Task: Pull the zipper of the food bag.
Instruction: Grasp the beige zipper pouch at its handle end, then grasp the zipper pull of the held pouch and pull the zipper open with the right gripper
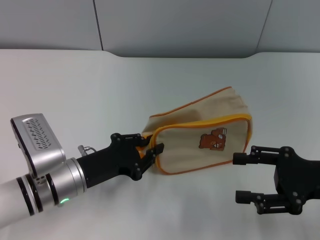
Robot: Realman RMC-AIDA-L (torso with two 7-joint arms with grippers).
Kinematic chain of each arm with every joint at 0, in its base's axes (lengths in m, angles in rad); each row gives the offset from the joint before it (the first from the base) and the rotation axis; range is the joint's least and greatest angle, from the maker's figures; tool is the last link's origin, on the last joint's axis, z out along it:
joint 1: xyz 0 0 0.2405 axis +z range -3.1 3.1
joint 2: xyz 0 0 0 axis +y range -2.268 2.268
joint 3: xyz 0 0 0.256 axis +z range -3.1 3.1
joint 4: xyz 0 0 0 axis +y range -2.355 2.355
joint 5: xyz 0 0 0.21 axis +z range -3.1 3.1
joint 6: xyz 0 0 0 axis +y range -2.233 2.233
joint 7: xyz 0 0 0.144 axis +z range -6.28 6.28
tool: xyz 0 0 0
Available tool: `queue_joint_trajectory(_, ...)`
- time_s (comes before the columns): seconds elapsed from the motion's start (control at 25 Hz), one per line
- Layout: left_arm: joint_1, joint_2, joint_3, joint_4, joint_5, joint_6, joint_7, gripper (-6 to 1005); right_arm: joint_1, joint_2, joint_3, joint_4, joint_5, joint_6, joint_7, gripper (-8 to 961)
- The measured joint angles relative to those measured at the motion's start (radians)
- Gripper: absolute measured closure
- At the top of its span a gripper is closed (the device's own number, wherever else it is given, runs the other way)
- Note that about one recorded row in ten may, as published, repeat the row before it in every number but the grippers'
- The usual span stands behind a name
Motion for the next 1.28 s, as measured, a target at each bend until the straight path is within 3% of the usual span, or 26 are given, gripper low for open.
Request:
queue_joint_trajectory(0.28,0.003,0.005,0.003,0.044,0.012,0.034,-0.001,777,0.000,0.001,0.075,0.005,0.002,-0.042,-0.021,269)
queue_joint_trajectory(0.48,0.033,0.009,0.035,0.190,0.057,0.119,-0.024,818,0.000,0.011,0.148,0.005,0.003,-0.053,-0.033,274)
queue_joint_trajectory(0.8,0.038,0.022,0.113,0.380,0.080,0.221,-0.015,896,0.007,0.071,0.356,0.016,0.005,-0.039,-0.229,282)
queue_joint_trajectory(1.16,-0.001,0.012,0.118,0.443,0.080,0.260,0.039,907,0.081,0.075,0.332,0.099,0.037,0.123,-0.443,292)
queue_joint_trajectory(1.28,-0.003,0.011,0.119,0.445,0.080,0.261,0.039,907,0.121,0.075,0.261,0.099,0.038,0.197,-0.461,295)
